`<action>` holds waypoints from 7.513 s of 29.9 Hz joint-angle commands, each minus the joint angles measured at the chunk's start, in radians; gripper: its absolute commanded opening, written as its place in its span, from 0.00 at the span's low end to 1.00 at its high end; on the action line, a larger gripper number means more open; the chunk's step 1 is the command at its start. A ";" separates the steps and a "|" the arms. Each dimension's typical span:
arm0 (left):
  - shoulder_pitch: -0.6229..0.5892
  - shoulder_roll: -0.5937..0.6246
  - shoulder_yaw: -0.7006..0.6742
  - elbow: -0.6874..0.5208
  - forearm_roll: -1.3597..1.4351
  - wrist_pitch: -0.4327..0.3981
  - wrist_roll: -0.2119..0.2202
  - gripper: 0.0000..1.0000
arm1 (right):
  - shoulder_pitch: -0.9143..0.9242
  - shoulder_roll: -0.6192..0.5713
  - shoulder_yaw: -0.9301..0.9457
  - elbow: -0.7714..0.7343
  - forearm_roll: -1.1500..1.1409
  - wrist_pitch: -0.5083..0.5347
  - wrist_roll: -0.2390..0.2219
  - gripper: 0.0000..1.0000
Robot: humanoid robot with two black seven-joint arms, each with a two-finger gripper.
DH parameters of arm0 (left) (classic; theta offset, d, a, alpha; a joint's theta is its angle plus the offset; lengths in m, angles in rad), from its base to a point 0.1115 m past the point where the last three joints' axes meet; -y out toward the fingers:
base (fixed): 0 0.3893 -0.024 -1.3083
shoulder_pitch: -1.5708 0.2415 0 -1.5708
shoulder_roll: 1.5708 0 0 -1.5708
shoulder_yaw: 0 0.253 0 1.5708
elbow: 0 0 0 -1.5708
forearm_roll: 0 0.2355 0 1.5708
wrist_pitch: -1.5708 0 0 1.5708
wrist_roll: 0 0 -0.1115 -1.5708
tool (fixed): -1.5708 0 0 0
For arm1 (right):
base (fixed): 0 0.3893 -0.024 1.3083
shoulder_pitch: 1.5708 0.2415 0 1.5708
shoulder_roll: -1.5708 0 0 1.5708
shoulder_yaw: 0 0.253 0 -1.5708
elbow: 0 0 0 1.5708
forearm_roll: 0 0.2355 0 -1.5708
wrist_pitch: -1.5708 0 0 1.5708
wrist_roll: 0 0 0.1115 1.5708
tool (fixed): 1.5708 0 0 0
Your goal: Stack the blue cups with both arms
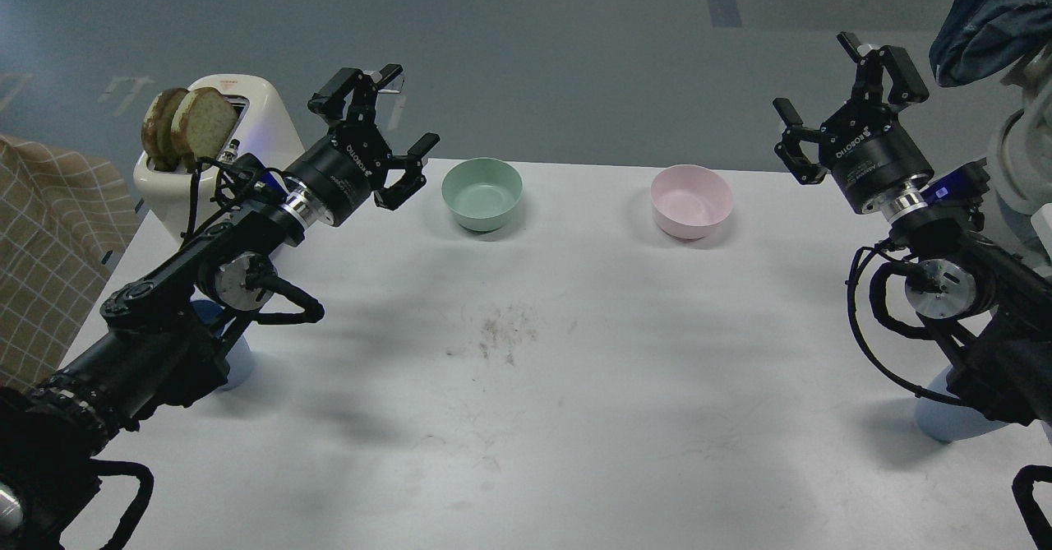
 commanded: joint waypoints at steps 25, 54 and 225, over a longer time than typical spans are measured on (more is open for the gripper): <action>-0.017 0.018 0.006 0.046 0.000 0.000 0.004 0.98 | -0.030 -0.127 -0.029 0.074 -0.013 0.000 0.000 1.00; -0.117 0.423 -0.009 -0.328 0.400 0.000 -0.014 0.98 | -0.030 -0.136 -0.029 0.078 -0.014 0.000 0.000 1.00; -0.669 -0.101 0.928 -0.268 1.660 0.000 -0.198 0.23 | 0.571 -0.300 -0.462 0.171 -0.016 0.000 0.000 1.00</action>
